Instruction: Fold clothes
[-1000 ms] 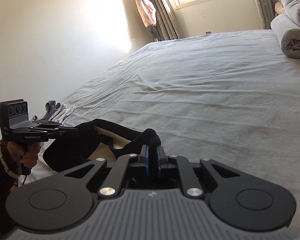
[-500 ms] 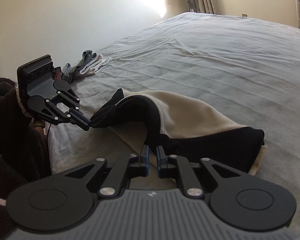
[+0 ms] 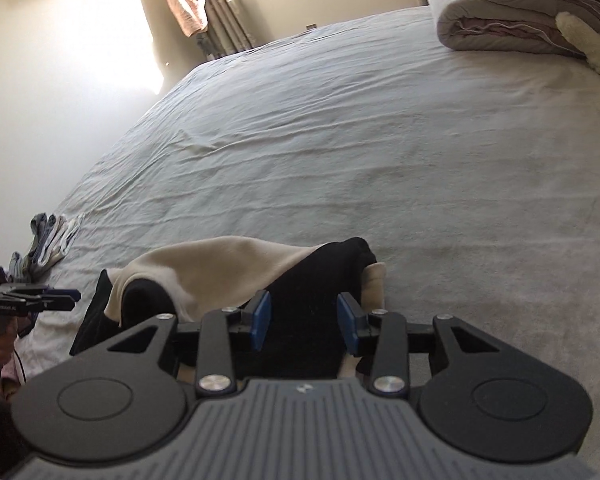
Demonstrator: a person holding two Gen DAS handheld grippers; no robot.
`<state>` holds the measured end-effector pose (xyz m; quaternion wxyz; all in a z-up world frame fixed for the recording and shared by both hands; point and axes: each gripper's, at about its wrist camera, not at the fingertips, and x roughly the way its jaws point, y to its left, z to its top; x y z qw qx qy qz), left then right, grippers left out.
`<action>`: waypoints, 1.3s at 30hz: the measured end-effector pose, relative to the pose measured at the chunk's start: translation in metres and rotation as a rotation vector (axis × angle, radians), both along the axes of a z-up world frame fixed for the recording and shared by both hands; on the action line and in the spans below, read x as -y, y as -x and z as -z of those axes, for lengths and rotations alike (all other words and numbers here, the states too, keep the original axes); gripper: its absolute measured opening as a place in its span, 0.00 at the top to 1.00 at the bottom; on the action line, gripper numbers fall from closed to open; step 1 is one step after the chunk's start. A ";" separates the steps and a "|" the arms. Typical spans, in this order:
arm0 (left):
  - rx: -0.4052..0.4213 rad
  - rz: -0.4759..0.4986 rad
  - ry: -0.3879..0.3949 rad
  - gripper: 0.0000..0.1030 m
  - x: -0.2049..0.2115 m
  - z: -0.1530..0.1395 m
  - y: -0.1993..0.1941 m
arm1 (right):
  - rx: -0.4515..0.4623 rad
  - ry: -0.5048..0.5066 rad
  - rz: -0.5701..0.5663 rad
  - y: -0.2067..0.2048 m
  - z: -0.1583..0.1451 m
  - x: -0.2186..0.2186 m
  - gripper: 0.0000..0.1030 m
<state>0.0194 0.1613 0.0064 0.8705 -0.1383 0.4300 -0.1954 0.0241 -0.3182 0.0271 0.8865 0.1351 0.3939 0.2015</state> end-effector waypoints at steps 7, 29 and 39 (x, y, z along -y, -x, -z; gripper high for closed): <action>-0.072 -0.125 0.035 0.57 0.004 0.022 -0.019 | -0.037 -0.100 0.167 -0.012 0.024 0.011 0.54; 0.150 -0.213 0.060 0.88 -0.017 0.036 -0.048 | 0.047 -0.138 0.231 -0.031 0.053 0.007 0.86; 0.060 -0.265 0.103 0.57 -0.022 0.020 -0.027 | 0.015 -0.212 0.256 -0.014 0.039 0.016 0.64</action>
